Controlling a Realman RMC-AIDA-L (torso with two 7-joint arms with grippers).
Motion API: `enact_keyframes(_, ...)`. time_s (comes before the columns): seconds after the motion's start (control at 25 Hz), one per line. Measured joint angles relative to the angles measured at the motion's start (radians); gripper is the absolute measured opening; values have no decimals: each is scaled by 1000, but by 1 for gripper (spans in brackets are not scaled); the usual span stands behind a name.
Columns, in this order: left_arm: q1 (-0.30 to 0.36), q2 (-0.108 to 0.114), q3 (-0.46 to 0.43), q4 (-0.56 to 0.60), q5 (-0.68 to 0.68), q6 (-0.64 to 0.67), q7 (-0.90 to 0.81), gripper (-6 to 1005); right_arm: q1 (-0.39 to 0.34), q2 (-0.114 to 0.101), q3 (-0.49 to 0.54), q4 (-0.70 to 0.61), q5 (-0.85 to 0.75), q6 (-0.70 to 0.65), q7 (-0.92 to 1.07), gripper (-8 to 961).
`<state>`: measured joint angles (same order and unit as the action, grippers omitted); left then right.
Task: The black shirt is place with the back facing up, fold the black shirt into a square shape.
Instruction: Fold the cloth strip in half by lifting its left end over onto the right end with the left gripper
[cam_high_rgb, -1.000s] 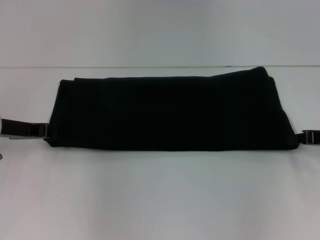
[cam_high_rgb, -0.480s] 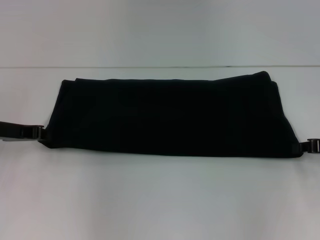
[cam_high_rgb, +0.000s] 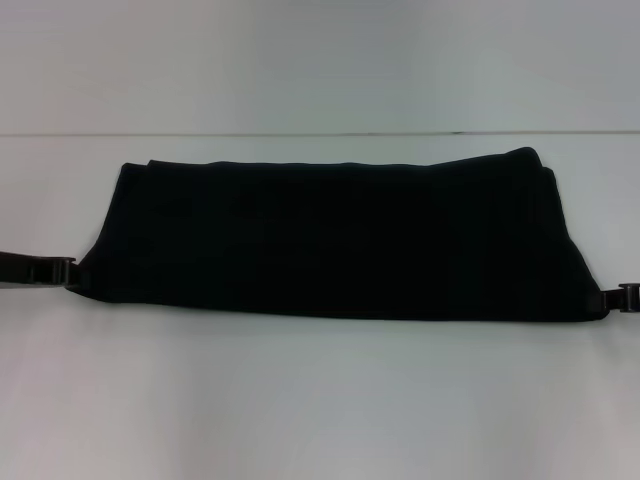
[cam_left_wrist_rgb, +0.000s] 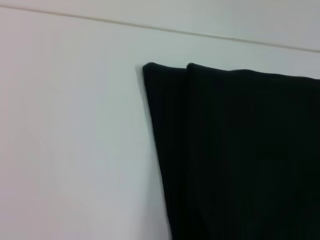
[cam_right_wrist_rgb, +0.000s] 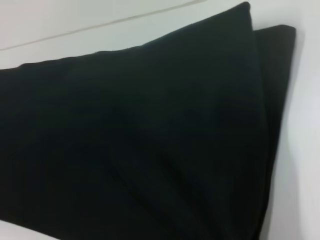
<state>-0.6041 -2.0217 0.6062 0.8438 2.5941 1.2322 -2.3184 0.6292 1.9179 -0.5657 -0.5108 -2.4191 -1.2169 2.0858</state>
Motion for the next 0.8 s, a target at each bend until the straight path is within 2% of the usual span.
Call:
enact_keyframes(0.16, -2, 0, 1, 2, 0, 35, 2, 15, 0, 4, 1, -9, 0, -13, 1, 39)
enact_keyframes(0.52, 15, 0, 0, 66, 4, 71, -43, 130, -16, 5, 26, -101, 0, -67, 34, 51)
enact_keyframes(0.6, 27, 0, -1, 96, 13, 69, -64, 179, -29, 3, 49, -158, 1, -101, 42, 276)
enact_keyframes(0.8, 58, 1, -3, 196, 32, 140, -122, 359, -46, -1, 133, -241, 35, -178, 10, 376)
